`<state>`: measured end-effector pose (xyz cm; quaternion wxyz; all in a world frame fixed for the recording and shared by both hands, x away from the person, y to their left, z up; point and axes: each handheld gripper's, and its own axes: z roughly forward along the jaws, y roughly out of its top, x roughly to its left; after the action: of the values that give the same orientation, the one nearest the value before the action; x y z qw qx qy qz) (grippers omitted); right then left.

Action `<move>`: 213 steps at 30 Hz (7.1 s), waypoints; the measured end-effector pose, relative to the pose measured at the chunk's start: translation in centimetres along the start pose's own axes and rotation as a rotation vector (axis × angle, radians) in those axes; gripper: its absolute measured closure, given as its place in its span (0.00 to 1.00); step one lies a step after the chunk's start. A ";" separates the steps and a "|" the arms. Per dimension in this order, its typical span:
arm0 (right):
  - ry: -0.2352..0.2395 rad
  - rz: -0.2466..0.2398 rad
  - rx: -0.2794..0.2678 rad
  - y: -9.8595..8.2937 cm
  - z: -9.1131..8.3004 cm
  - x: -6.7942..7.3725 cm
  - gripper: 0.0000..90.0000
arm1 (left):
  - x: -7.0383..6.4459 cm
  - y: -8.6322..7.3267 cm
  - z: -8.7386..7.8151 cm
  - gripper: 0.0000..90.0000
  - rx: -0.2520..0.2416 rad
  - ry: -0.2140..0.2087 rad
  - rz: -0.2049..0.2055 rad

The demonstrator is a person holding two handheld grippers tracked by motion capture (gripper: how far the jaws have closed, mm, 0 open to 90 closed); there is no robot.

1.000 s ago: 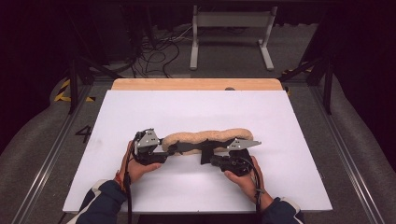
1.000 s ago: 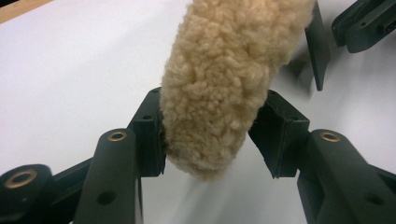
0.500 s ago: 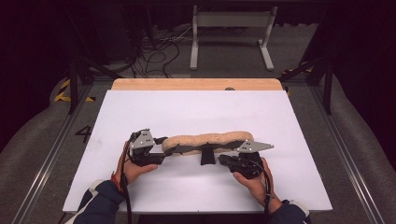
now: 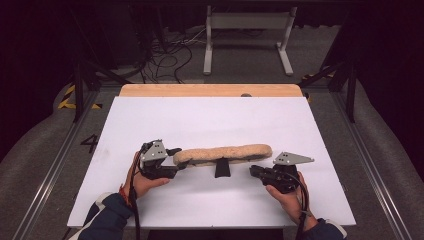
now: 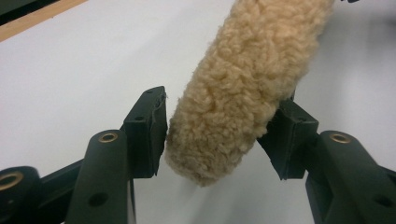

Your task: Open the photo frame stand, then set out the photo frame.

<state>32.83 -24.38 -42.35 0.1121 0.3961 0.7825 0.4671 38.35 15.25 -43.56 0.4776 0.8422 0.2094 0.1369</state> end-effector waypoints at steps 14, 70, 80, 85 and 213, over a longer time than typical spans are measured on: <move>-0.076 -0.142 0.006 0.4 -1.4 -0.3 0.86 | -0.8 0.8 -0.7 0.37 -0.001 -0.003 0.053; -0.187 -0.045 -0.020 2.3 0.1 -2.6 0.97 | -2.2 0.8 -2.0 0.68 0.026 -0.015 0.114; -0.198 -0.029 -0.028 2.7 0.7 -3.5 1.00 | -3.6 0.6 -2.3 0.69 0.022 -0.033 0.131; -0.200 -0.033 -0.029 3.2 1.3 -3.6 1.00 | -4.4 0.6 -2.5 0.70 0.021 -0.048 0.143; 0.106 0.003 0.451 11.8 8.0 3.6 0.73 | -5.3 -0.6 -3.6 0.56 0.049 -0.066 0.102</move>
<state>40.88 -13.64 -36.30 -0.0212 0.3873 0.8714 0.3005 32.02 15.65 -42.46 0.4560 0.8672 0.1536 0.1283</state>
